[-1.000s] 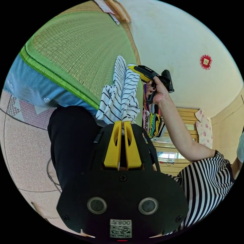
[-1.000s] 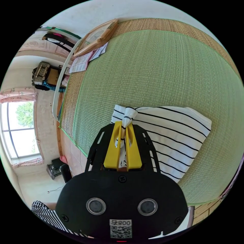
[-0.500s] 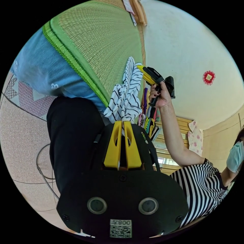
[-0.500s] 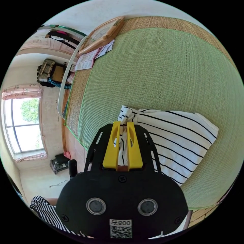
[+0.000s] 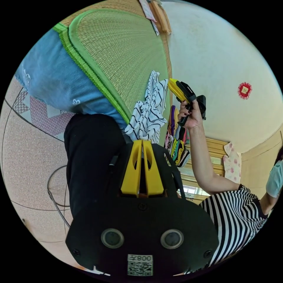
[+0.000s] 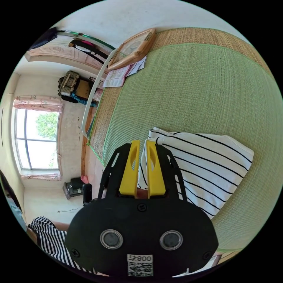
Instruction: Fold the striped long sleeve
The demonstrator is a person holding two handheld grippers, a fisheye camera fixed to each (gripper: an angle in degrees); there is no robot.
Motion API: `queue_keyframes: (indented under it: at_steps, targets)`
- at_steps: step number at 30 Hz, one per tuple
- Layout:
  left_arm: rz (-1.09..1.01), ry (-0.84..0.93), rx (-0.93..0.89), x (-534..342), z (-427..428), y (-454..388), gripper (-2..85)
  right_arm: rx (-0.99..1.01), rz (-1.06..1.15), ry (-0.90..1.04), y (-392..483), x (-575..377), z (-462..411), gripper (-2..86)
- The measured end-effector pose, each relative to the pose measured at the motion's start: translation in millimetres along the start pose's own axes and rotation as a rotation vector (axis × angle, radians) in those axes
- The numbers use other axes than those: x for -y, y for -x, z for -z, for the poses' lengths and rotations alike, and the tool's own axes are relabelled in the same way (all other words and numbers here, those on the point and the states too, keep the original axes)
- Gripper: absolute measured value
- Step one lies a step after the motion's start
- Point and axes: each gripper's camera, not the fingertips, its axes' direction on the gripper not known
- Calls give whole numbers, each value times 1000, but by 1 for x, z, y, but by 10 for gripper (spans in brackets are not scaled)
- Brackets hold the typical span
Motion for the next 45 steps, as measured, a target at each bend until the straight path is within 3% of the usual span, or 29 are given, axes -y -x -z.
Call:
queue_keyframes:
  at_steps: [6,11,16,23,30,34,41,45]
  targets:
    - [-134,-19,54,-4,4,-37,1,10,64,-27,15,-8,12,19]
    - [-241,45,135,7,-18,-71,1,-104,66,52,21,8,-18,5]
    - [-276,100,317,21,-40,-91,1,-190,62,122,18,18,-51,1]
    - [-199,99,301,26,-37,-91,1,-164,65,121,22,22,-50,0]
    - [-255,58,291,18,-21,-123,1,-145,106,41,37,3,-14,0]
    - [-275,62,315,23,-22,-135,1,-32,149,-5,44,-32,16,0]
    - [-235,30,349,39,-13,-137,1,-18,284,201,86,-111,-53,0]
    - [-230,30,355,41,-6,-143,1,-38,276,211,95,-107,-88,1]
